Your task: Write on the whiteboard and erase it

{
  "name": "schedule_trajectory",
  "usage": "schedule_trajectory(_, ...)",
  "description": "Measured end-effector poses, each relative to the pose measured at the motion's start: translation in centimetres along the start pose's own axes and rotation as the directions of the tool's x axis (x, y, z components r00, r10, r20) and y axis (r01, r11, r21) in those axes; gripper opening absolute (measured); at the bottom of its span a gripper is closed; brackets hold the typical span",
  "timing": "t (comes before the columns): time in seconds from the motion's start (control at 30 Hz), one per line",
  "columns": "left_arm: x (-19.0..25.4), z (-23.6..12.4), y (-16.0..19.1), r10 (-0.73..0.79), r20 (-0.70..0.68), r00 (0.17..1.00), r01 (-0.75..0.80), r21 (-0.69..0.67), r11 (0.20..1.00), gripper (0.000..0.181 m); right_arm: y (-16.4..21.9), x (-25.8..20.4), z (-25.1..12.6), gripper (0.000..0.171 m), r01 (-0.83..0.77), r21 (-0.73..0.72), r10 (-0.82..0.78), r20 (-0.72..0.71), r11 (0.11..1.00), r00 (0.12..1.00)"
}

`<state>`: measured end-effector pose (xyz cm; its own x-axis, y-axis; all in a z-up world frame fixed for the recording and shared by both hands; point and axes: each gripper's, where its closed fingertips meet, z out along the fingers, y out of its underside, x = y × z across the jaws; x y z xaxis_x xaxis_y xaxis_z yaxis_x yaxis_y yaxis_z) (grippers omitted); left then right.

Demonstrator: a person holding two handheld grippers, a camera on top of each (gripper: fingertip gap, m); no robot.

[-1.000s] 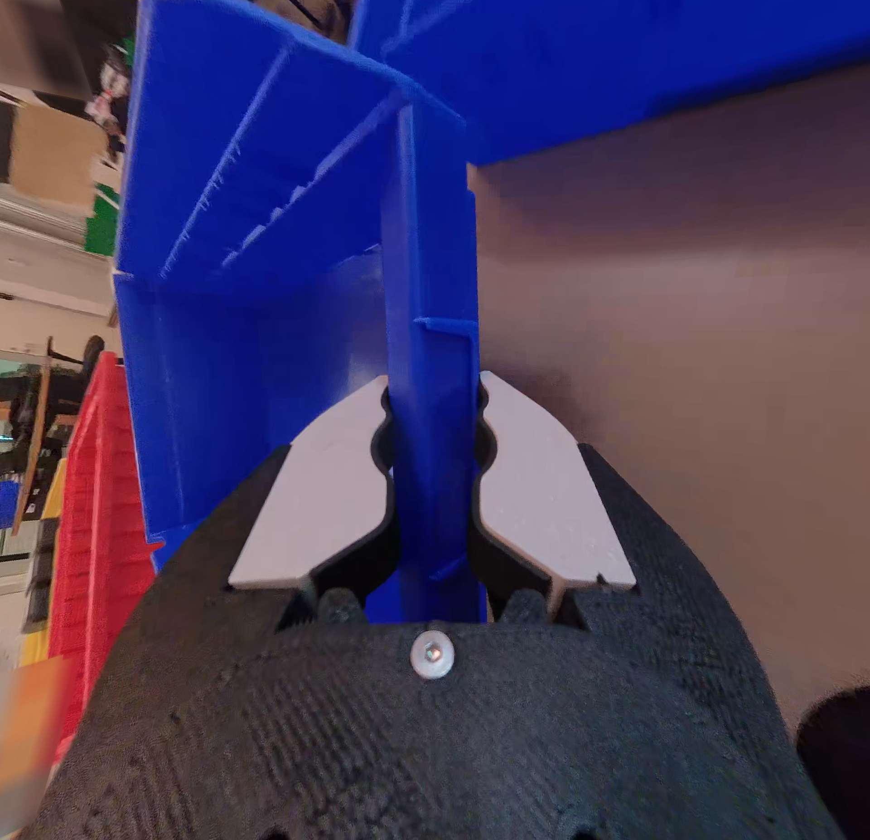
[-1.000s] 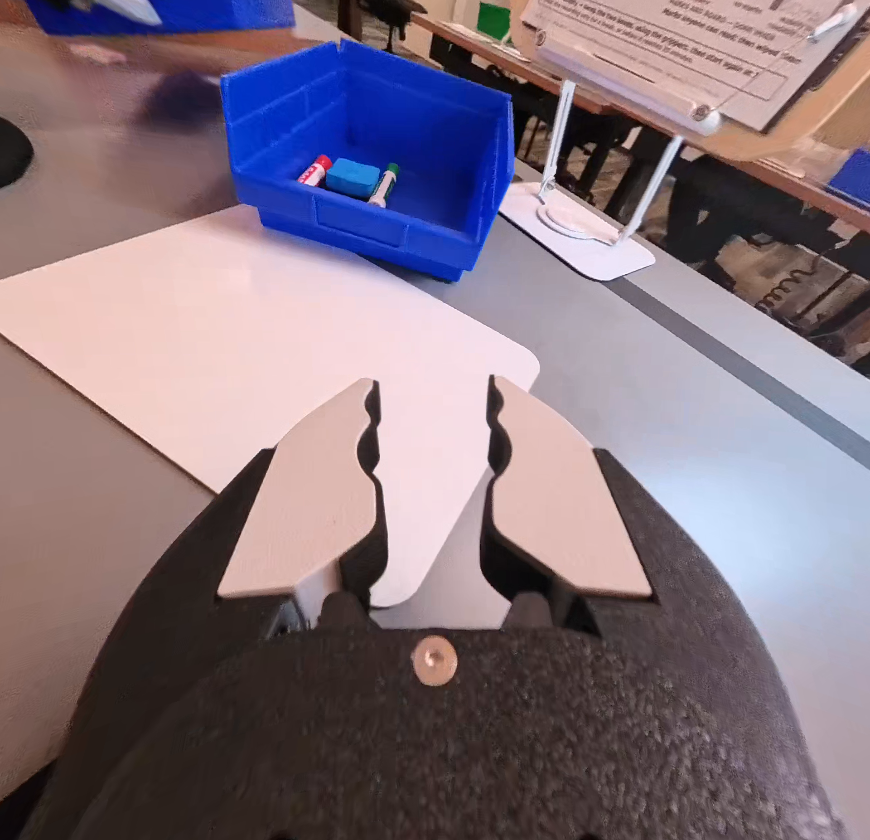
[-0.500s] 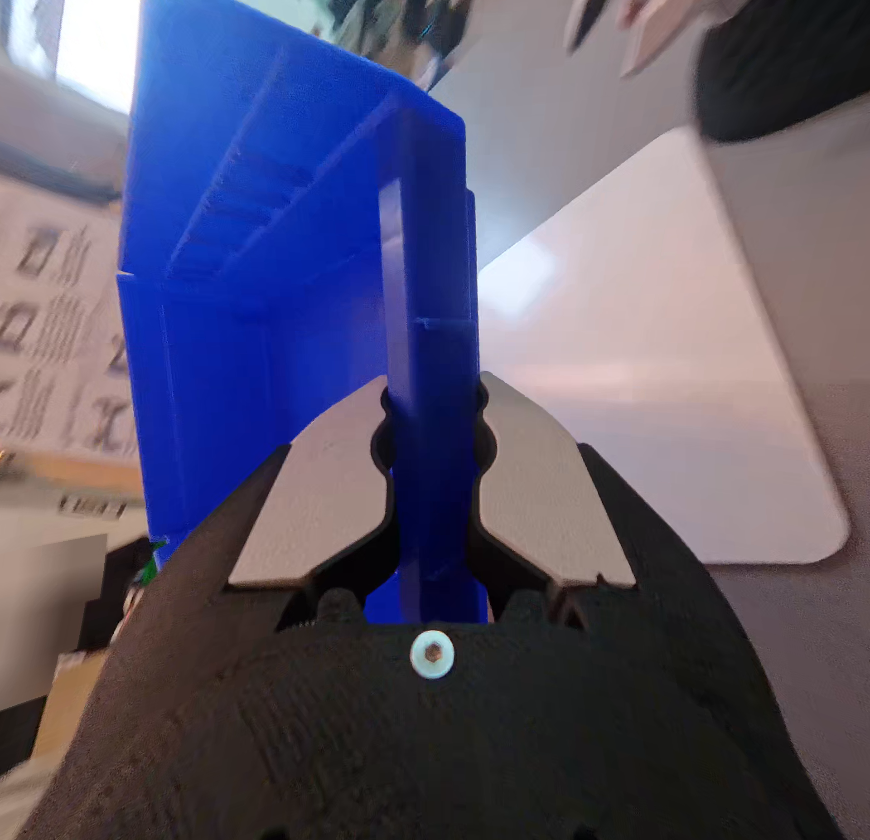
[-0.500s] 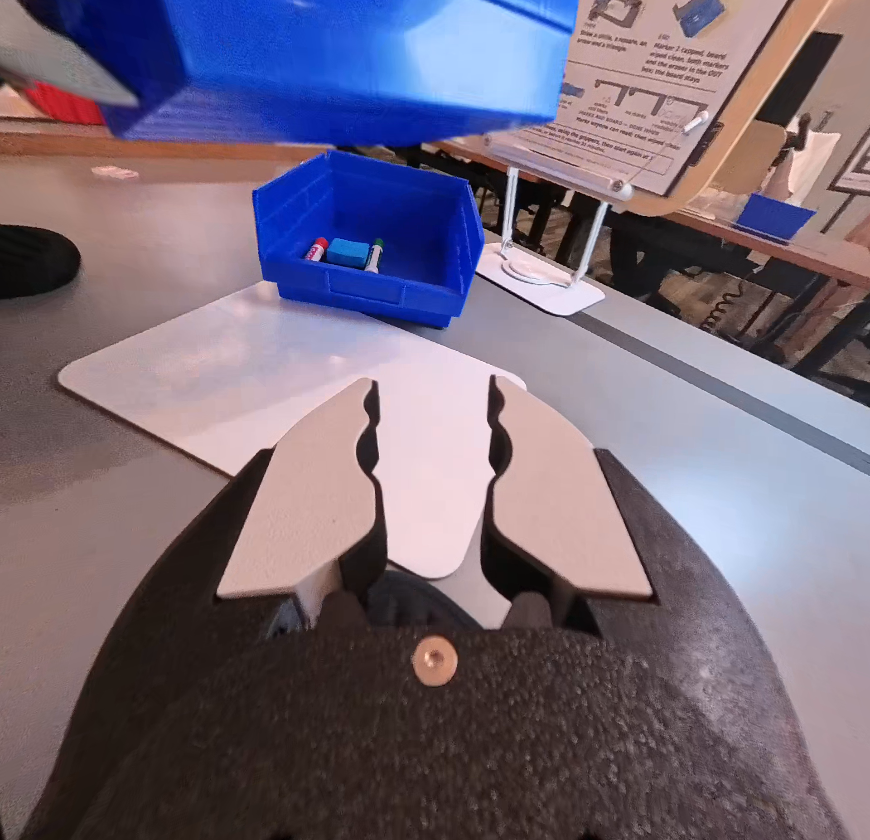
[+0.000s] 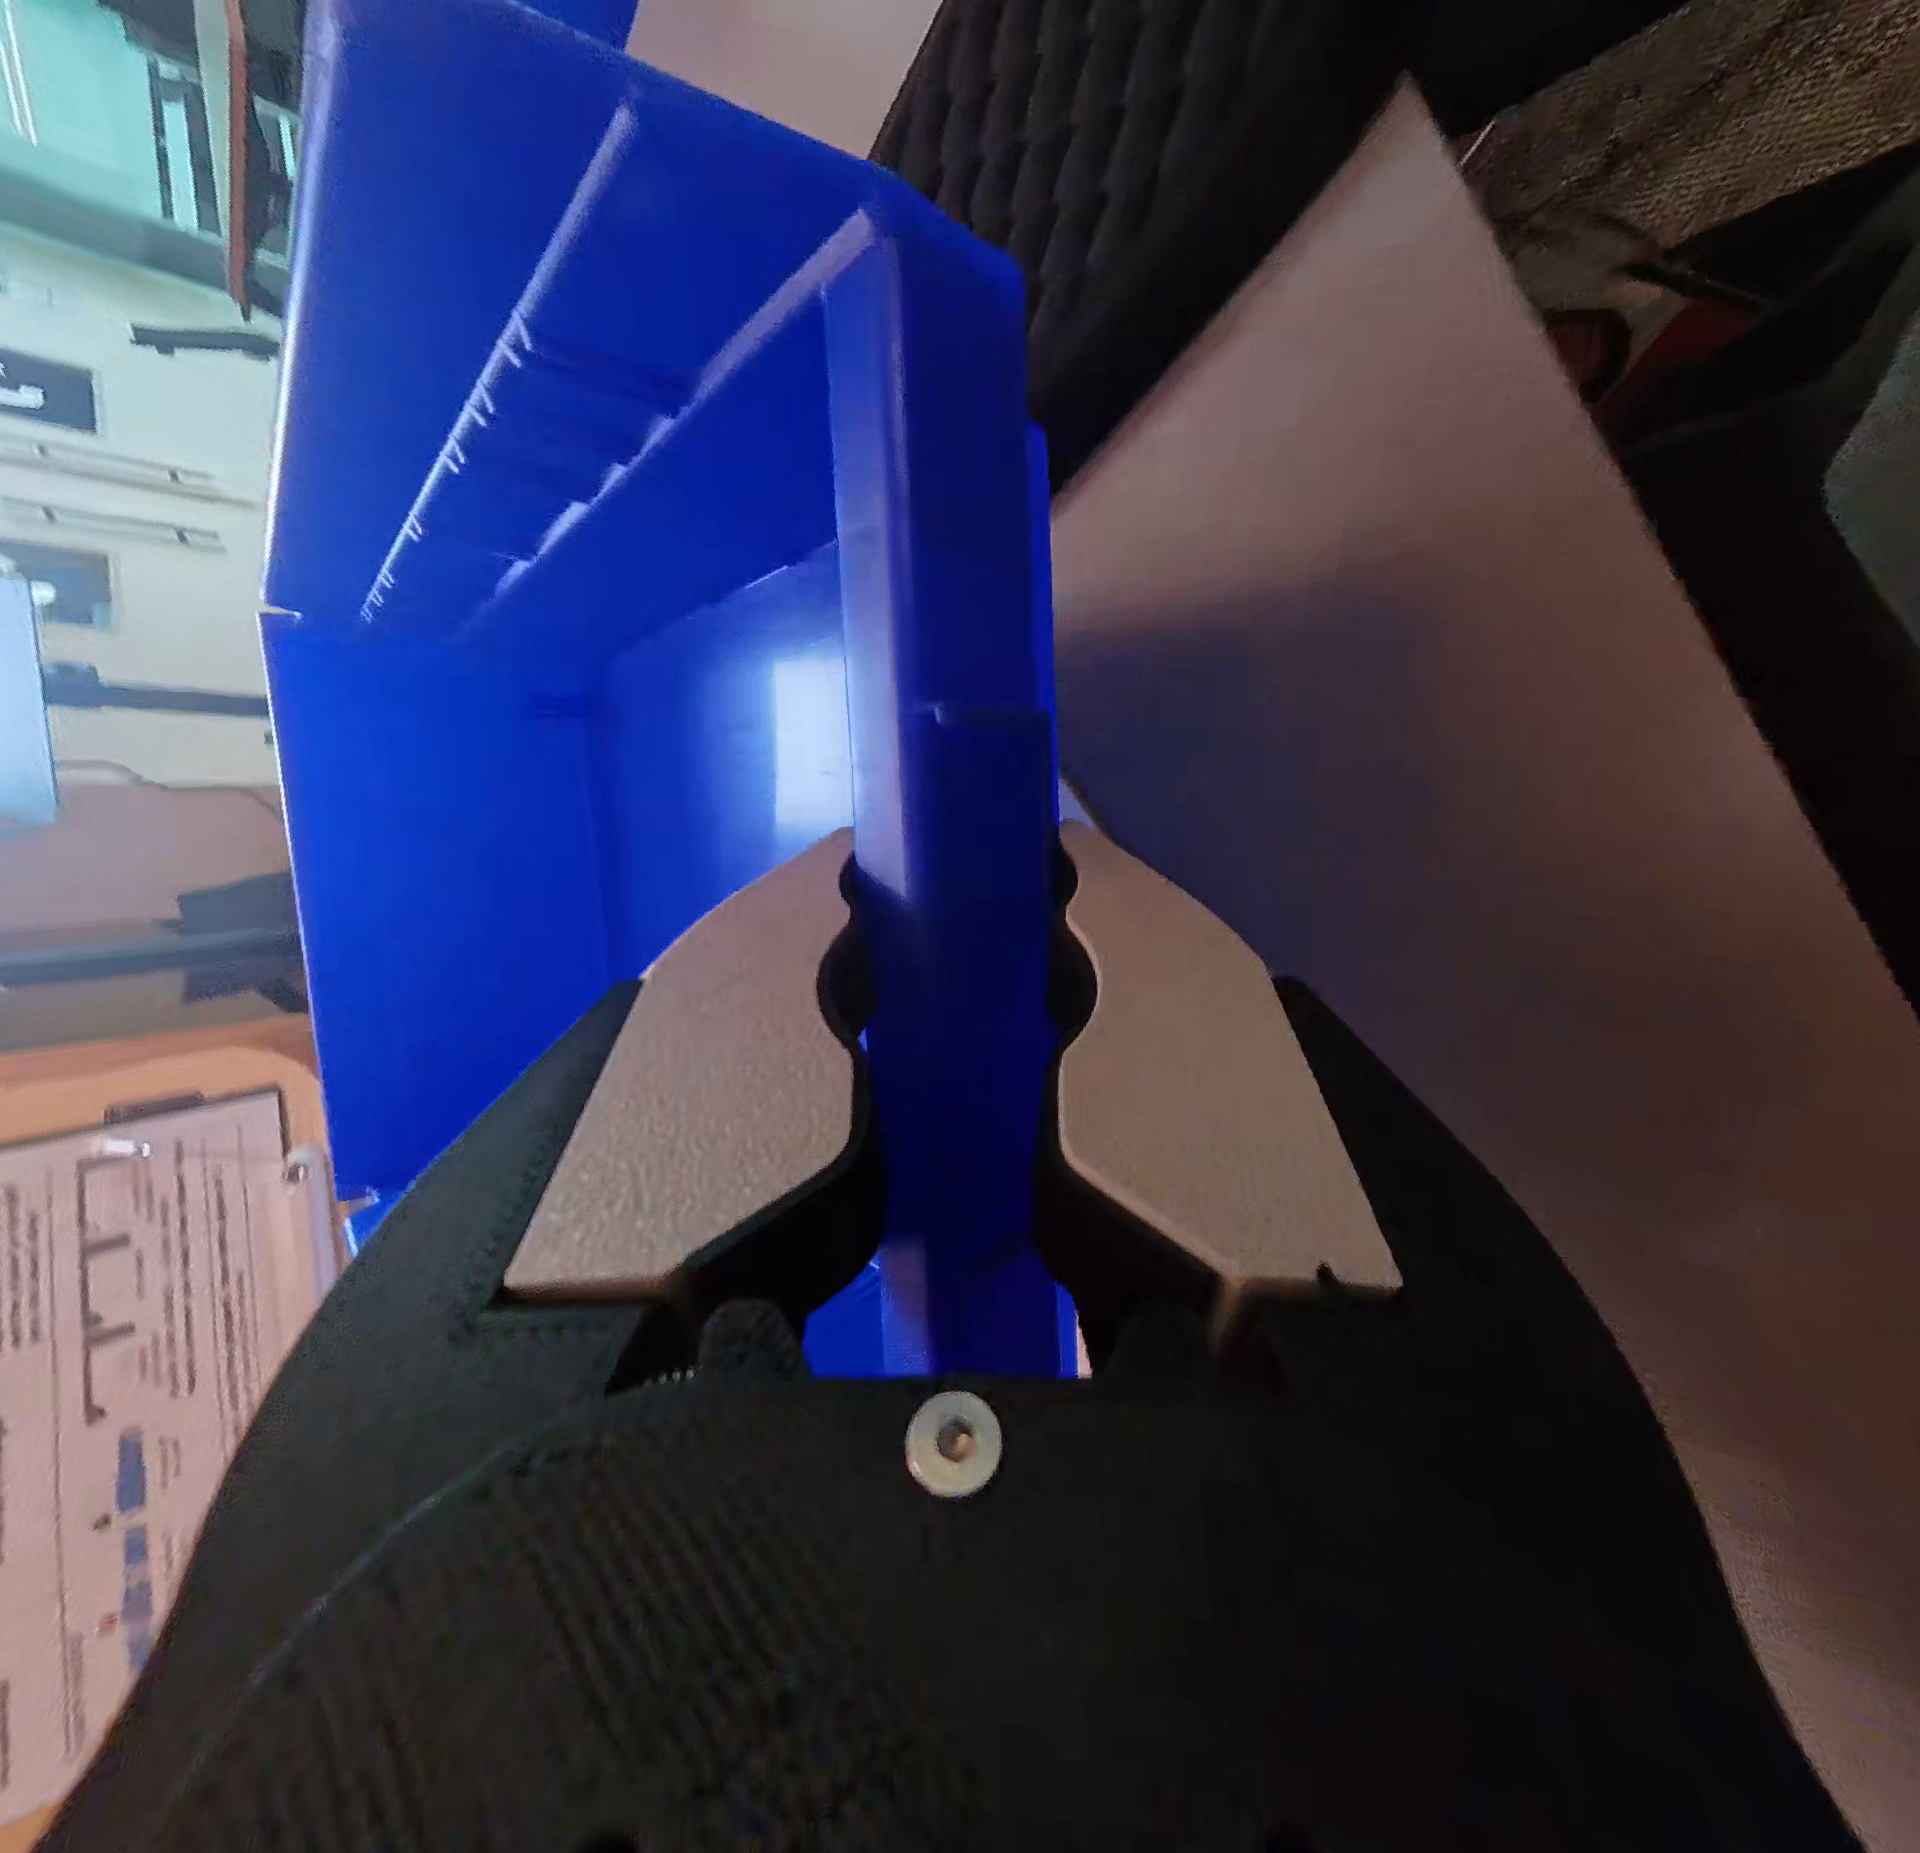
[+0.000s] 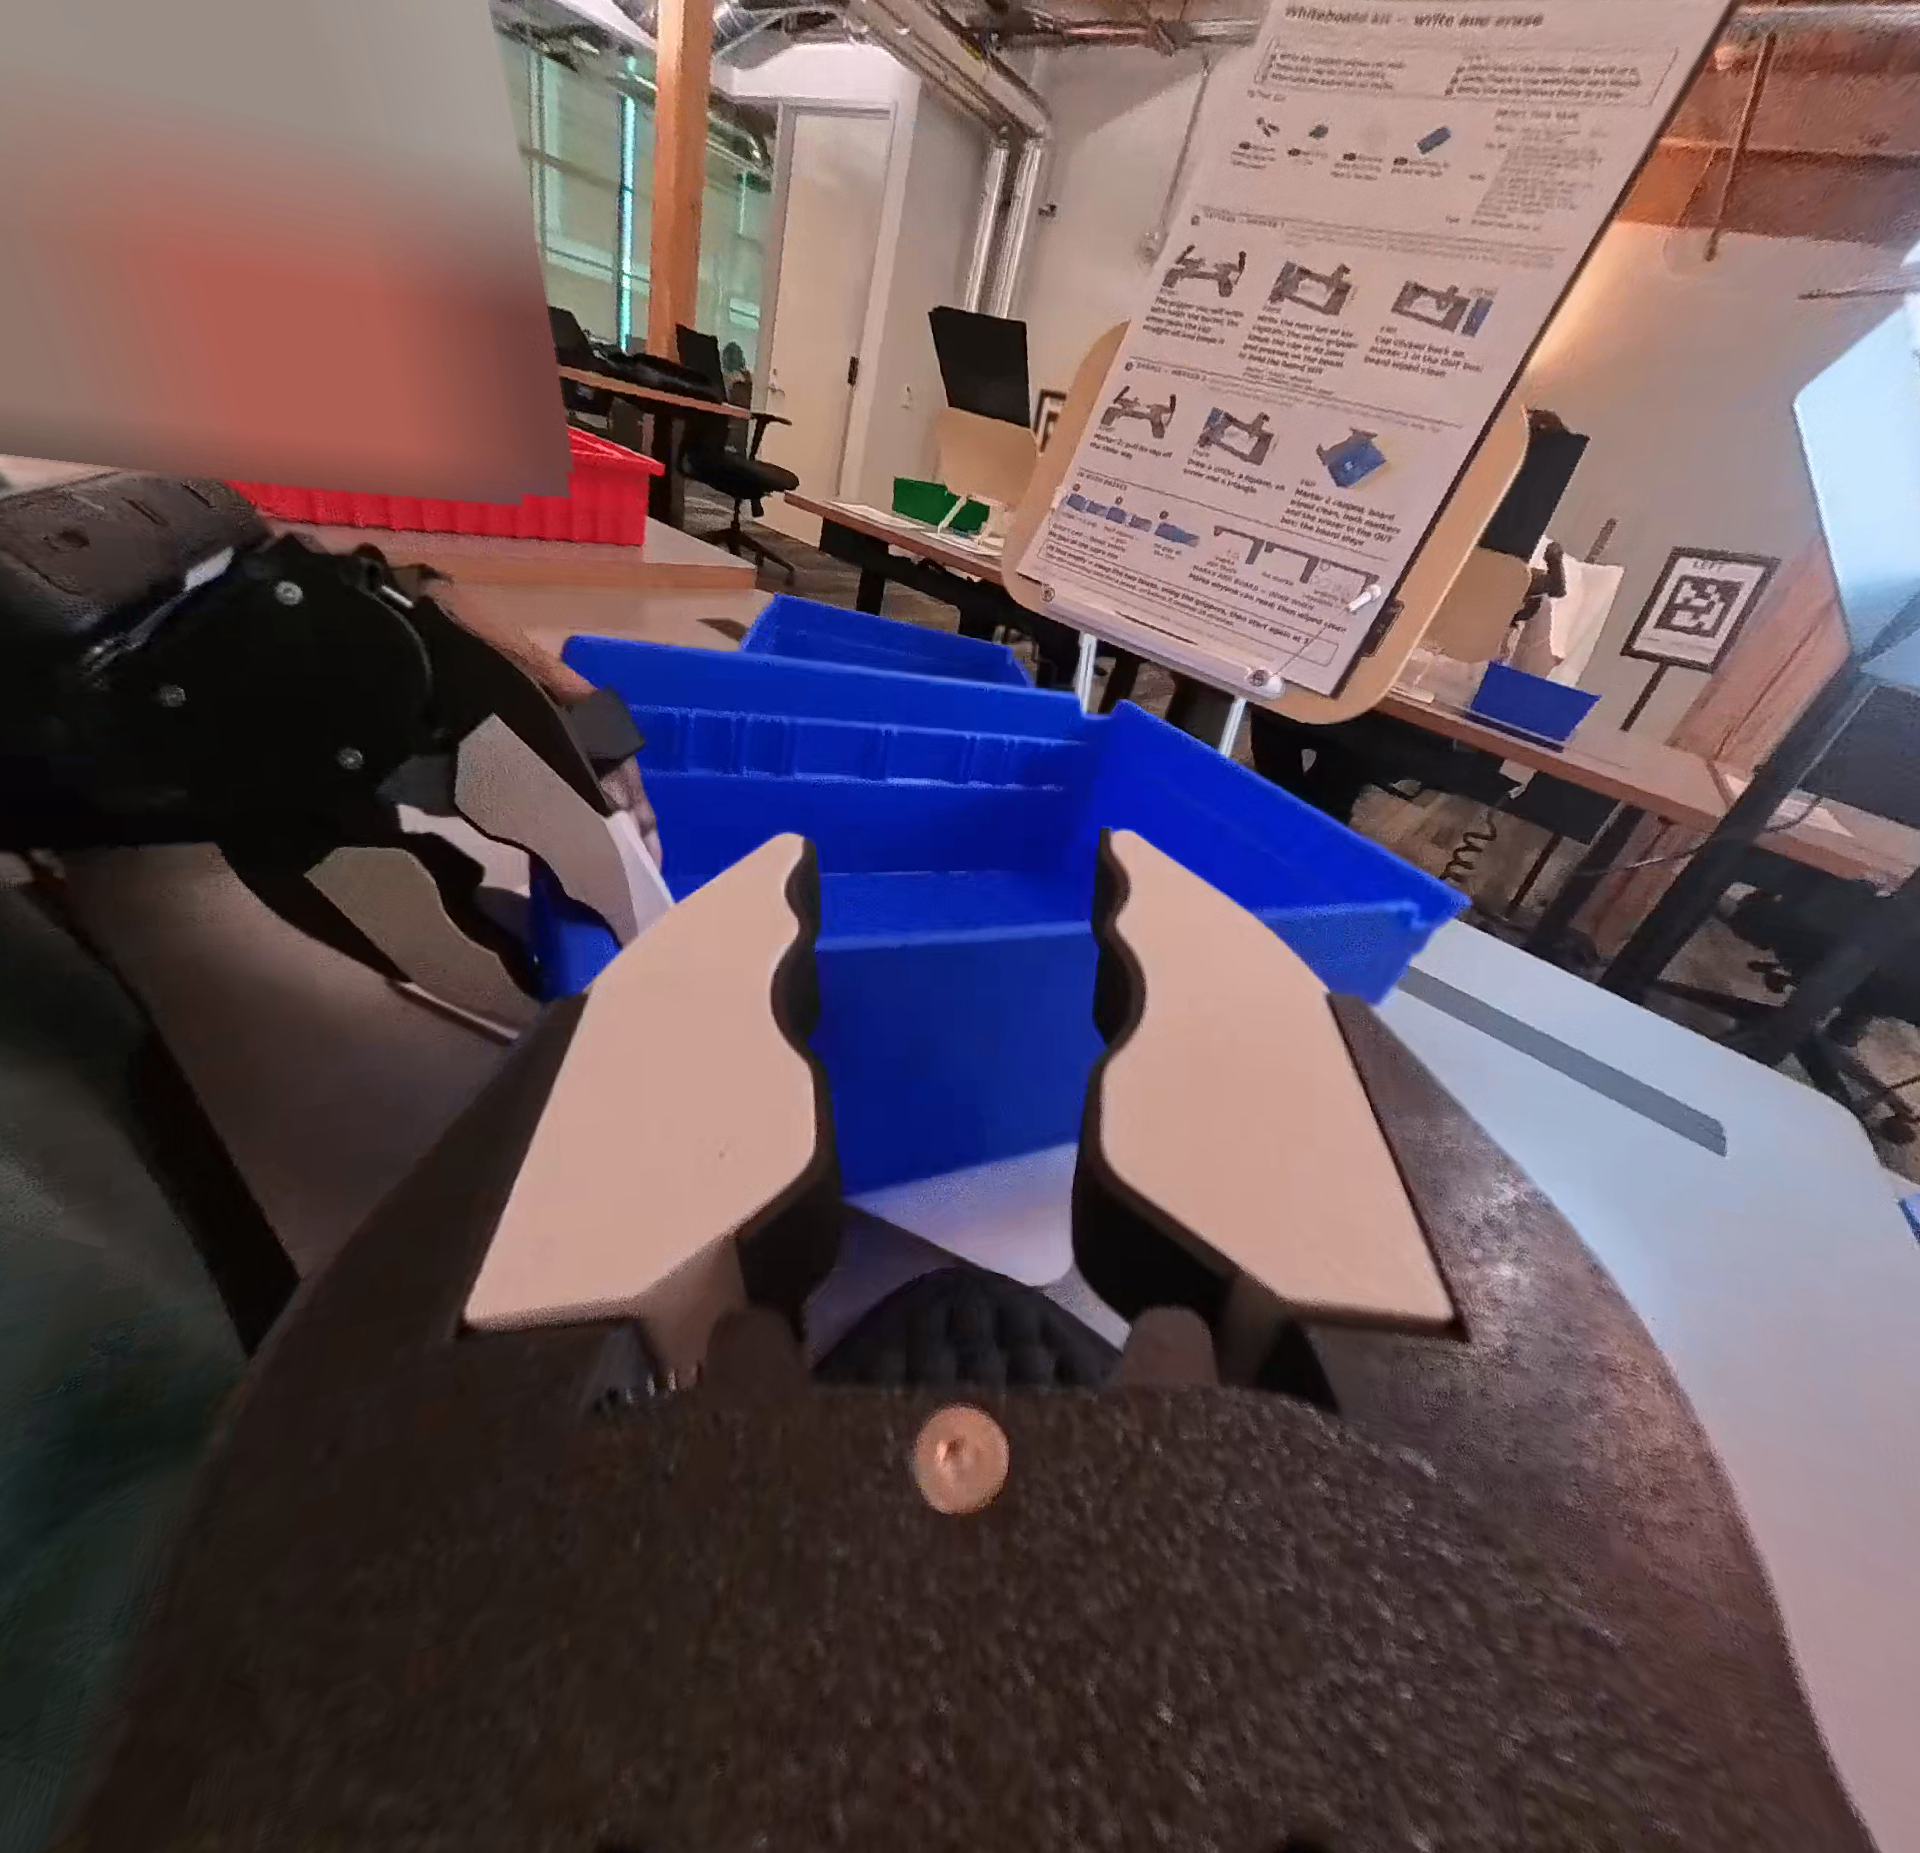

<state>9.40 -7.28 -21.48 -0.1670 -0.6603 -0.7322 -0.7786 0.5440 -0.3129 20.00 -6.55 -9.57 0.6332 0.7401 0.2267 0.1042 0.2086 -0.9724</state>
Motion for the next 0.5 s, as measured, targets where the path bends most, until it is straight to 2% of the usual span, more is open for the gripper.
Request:
schedule_trajectory(0.17, 1.8, 2.8, -1.7, 0.002, -0.105, 0.995, 0.007, 0.082, 0.997, 0.031, 0.3, -0.9, -0.2, 0.052, 0.014, -0.043, -0.014, 0.0, 0.999, 1.0)
schedule_trajectory(0.27, 1.4, 4.7, -0.7, 0.033, -0.061, 0.998, -0.028, 0.076, 0.997, 0.031, 2.3, -2.0, 0.1, 0.057, 0.064, -0.16, -0.058, 0.04, 0.985, 0.998)
schedule_trajectory(0.33, 1.1, 5.1, -0.1, -0.022, -0.075, 0.997, 0.028, 0.078, 0.997, 0.039, 4.0, -2.8, 0.5, 0.063, 0.114, -0.261, -0.096, 0.08, 0.959, 0.992)
schedule_trajectory(0.4, 0.9, 4.1, 0.4, -0.125, -0.133, 0.983, 0.136, 0.074, 0.988, 0.057, 5.6, -3.5, 0.8, 0.065, 0.169, -0.344, -0.133, 0.125, 0.924, 0.983)
schedule_trajectory(0.5, -1.7, 0.6, 2.0, -0.302, -0.134, 0.944, 0.318, 0.122, 0.94, 0.058, 7.5, -3.6, 1.0, 0.069, 0.262, -0.446, -0.218, 0.147, 0.856, 0.965)
